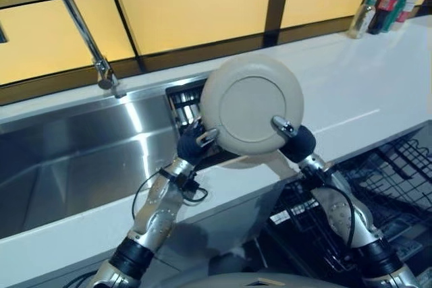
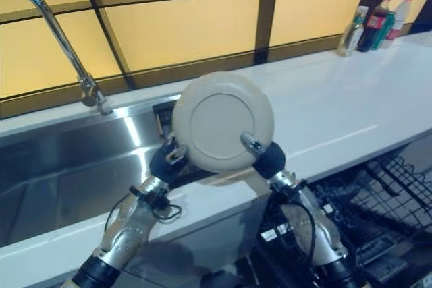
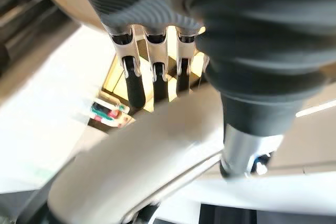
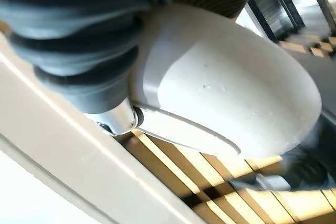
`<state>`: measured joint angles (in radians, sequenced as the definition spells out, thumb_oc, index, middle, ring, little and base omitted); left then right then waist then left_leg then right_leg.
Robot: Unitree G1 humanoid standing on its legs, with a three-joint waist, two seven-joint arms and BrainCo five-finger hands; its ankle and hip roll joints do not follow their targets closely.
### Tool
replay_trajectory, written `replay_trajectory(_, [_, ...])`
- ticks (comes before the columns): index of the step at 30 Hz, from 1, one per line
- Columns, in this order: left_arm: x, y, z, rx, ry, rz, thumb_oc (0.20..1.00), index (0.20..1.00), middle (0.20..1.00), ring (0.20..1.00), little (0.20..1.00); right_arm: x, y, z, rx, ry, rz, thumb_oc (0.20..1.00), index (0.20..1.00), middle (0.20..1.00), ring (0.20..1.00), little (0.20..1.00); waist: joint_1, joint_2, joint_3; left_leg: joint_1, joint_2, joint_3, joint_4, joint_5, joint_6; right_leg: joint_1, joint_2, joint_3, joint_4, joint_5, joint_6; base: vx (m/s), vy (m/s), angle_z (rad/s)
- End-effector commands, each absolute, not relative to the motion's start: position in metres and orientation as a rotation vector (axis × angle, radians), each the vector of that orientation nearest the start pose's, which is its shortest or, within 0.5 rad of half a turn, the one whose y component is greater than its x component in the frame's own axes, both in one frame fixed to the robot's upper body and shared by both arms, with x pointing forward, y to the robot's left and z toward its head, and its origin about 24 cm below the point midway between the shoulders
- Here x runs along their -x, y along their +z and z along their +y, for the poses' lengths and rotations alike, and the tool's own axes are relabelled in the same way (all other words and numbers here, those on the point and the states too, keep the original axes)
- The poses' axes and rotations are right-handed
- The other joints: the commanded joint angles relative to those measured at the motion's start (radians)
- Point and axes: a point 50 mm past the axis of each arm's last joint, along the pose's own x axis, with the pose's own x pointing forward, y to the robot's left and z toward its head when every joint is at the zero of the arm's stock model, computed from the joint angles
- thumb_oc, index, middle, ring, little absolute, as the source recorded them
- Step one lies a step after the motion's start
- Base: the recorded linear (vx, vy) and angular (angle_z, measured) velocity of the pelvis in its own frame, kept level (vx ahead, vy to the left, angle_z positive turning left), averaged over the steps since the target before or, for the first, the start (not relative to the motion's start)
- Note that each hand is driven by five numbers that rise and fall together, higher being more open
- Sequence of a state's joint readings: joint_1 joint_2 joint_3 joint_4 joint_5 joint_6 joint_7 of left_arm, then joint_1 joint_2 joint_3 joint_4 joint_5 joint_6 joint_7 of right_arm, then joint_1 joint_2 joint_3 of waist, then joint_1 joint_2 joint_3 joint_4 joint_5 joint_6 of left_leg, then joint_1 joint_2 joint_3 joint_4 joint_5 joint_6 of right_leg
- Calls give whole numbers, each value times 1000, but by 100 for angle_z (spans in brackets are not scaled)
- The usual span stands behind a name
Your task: Pick up plates and place into dishwasher.
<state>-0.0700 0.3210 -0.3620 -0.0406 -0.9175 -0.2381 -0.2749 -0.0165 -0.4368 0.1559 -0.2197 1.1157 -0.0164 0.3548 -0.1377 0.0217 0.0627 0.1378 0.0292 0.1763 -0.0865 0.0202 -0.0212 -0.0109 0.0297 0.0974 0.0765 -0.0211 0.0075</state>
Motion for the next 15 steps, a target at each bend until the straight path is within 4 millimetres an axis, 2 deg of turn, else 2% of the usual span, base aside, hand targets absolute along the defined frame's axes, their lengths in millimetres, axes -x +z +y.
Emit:
replay_trajectory(1, [-249,91,131,645,-532,-274,1000,1000,1000,1000,1000,-238,146,-185,-741,497,-478,200,200,200,200,200,-38,-42,-21,-89,-27,-10,122,-101,72,-61,-92,13,72,27,144,-29,5,-13])
replay_trajectory(5, [-249,97,127,708,-532,-281,1000,1000,1000,1000,1000,-236,147,-204,-709,340,-517,200,200,200,200,200,-54,-40,-20,-88,-32,-6,122,-105,74,-64,-94,30,64,40,149,-29,9,-9])
replay_trajectory(9, [-246,103,115,731,-569,-281,1000,1000,1000,1000,1000,-236,148,-217,-651,182,-544,200,200,200,200,200,-69,-39,-18,-85,-34,2,117,-108,76,-68,-95,40,50,54,157,-33,2,-10])
replay_trajectory(12, [-244,106,106,730,-600,-273,1000,1000,1000,1000,1000,-235,149,-232,-540,15,-579,200,200,200,200,200,-83,-41,-18,-84,-36,15,119,-114,79,-73,-95,46,42,65,163,-41,-6,-4])
replay_trajectory(15, [-243,106,97,769,-645,-246,1000,1000,1000,1000,1000,-236,144,-243,-556,-40,-560,200,200,200,200,200,-102,-43,-16,-82,-38,31,118,-119,84,-84,-95,58,40,80,171,-50,-3,-8])
